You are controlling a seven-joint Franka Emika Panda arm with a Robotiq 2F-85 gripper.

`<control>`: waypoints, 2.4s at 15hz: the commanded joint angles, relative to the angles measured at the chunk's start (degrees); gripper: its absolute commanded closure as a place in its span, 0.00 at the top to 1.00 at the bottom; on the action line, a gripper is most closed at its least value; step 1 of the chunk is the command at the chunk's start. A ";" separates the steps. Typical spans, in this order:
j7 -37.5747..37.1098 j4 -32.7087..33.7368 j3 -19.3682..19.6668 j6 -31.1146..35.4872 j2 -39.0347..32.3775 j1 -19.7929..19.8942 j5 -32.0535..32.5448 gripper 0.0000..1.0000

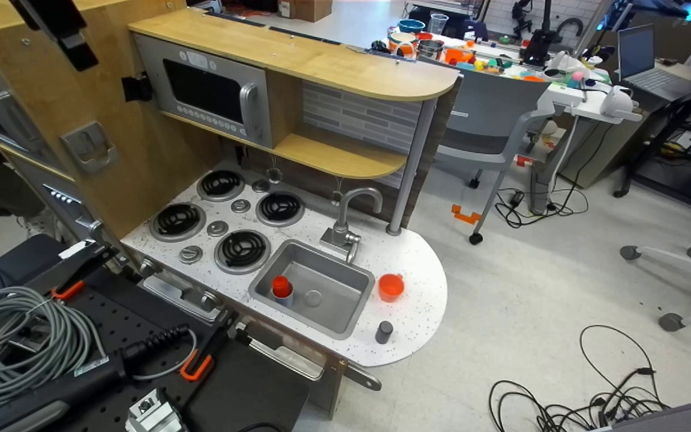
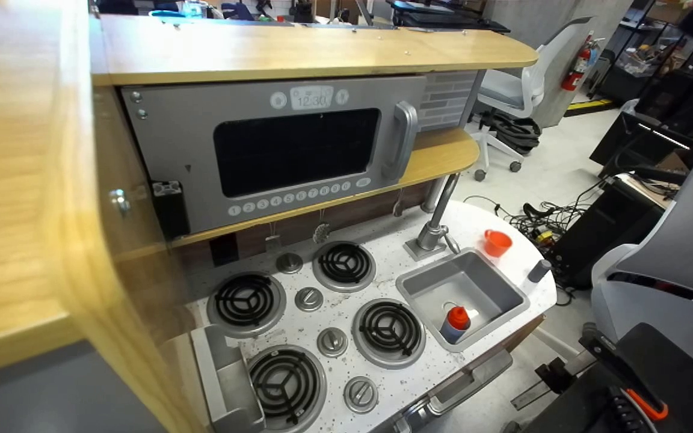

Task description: Take the bottle in the blue cup and put it in the sink

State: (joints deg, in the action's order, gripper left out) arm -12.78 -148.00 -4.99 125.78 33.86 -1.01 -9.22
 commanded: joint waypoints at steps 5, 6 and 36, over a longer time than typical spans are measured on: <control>11.38 0.51 5.89 6.20 -5.51 3.40 6.58 1.00; 12.30 0.77 6.61 7.13 -6.56 3.93 7.11 1.00; 21.86 4.15 12.90 41.93 -51.48 7.79 12.82 1.00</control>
State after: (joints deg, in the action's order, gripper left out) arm 10.43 -145.02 8.24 163.52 -13.30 5.93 2.93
